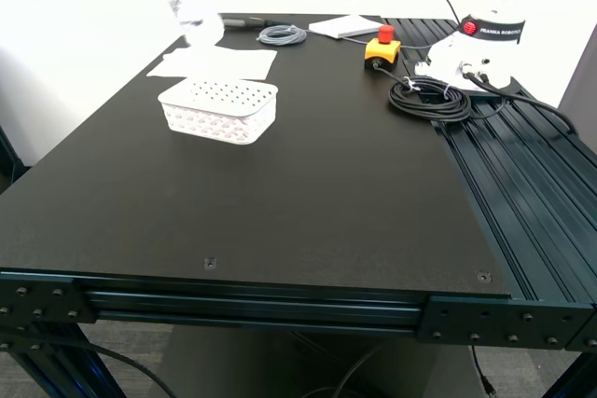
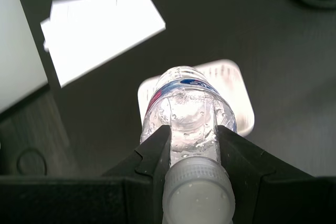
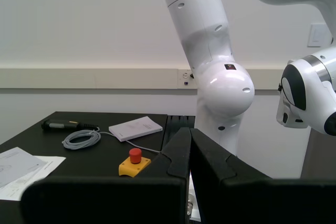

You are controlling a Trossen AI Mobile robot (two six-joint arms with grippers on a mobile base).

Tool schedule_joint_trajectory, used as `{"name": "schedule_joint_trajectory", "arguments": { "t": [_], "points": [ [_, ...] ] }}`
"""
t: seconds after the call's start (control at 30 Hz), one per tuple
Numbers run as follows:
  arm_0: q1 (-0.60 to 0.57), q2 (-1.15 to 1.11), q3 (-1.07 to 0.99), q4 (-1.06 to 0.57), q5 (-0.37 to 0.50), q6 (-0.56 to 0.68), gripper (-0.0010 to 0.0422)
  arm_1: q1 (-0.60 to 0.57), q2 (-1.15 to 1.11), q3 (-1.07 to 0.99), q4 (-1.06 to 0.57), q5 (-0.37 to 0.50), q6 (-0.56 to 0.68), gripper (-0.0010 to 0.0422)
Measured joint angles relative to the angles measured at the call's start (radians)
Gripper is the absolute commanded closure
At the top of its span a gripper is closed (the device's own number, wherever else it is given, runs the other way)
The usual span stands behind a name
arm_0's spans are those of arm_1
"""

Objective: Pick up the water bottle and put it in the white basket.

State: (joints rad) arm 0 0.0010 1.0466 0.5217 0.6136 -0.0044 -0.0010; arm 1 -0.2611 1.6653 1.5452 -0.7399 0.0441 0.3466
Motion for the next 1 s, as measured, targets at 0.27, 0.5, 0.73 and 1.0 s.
{"name": "schedule_joint_trajectory", "arguments": {
  "t": [0.27, 0.5, 0.73, 1.0],
  "points": [
    [0.000, 0.000, 0.000, 0.000, 0.000, 0.000, 0.0412, 0.000, 0.333, 0.272, -0.160, 0.018, 0.010, 0.0413],
    [0.000, 0.000, 0.000, -0.002, -0.001, 0.000, 0.0412, -0.002, 0.455, 0.486, -0.228, 0.018, 0.011, 0.0413],
    [0.000, 0.000, 0.000, -0.003, -0.001, 0.000, 0.0412, -0.001, 0.474, 0.493, -0.264, 0.018, 0.027, 0.0412],
    [0.000, 0.000, 0.000, -0.004, -0.001, 0.000, 0.0412, 0.003, 0.475, 0.464, -0.234, 0.021, 0.008, 0.0260]
  ]
}}
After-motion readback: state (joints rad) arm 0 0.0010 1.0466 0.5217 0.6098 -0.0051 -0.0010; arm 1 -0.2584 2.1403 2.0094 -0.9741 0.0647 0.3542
